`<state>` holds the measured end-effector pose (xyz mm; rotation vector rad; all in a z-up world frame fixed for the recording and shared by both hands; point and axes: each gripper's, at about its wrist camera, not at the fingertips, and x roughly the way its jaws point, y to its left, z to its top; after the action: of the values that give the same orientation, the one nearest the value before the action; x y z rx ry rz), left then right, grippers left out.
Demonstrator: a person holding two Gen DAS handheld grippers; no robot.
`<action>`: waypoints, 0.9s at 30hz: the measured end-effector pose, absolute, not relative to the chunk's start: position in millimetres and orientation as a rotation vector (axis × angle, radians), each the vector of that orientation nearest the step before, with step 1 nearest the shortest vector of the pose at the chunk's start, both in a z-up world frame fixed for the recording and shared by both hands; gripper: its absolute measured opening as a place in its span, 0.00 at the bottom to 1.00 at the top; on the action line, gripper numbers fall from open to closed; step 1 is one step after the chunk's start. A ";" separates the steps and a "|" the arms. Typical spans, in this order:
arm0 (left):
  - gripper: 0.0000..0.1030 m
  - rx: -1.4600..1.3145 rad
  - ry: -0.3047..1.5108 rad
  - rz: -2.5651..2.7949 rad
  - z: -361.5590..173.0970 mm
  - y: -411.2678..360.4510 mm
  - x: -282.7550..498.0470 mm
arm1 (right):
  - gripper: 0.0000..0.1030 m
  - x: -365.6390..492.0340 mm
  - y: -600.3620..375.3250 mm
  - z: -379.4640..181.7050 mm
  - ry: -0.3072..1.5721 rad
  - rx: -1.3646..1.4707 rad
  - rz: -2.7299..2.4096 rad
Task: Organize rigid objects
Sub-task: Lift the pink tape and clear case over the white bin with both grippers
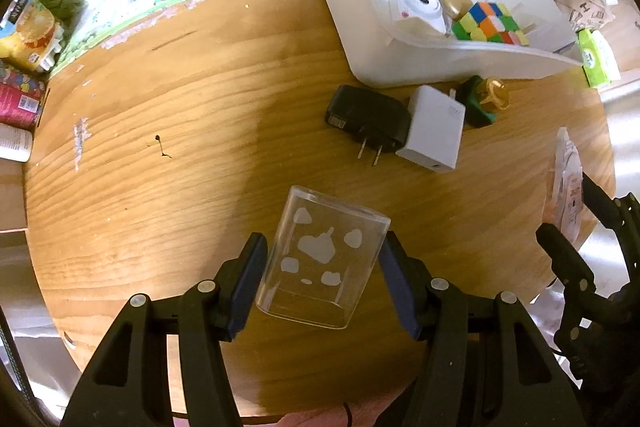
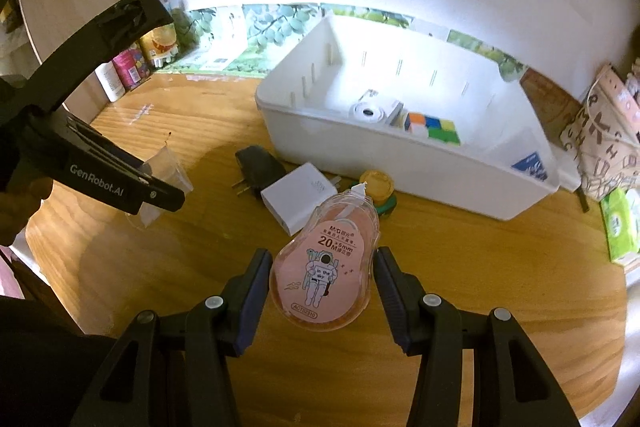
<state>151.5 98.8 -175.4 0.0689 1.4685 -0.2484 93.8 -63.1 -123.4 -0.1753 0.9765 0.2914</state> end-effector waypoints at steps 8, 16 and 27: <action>0.59 0.065 1.399 -0.218 -138.9 95.7 149.8 | 0.51 99.1 -68.3 -98.1 0.908 -0.213 0.320; 0.59 0.055 1.326 -0.176 -112.0 89.6 162.0 | 0.51 111.8 -79.1 -75.2 0.841 -0.240 0.350; 0.59 0.011 1.208 -0.178 -79.9 67.7 178.9 | 0.51 134.0 -105.8 -54.0 0.768 -0.274 0.361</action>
<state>178.9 67.7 -79.9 0.0113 1.2080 -0.1777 134.0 -105.8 -54.0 -0.2735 0.7679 0.3605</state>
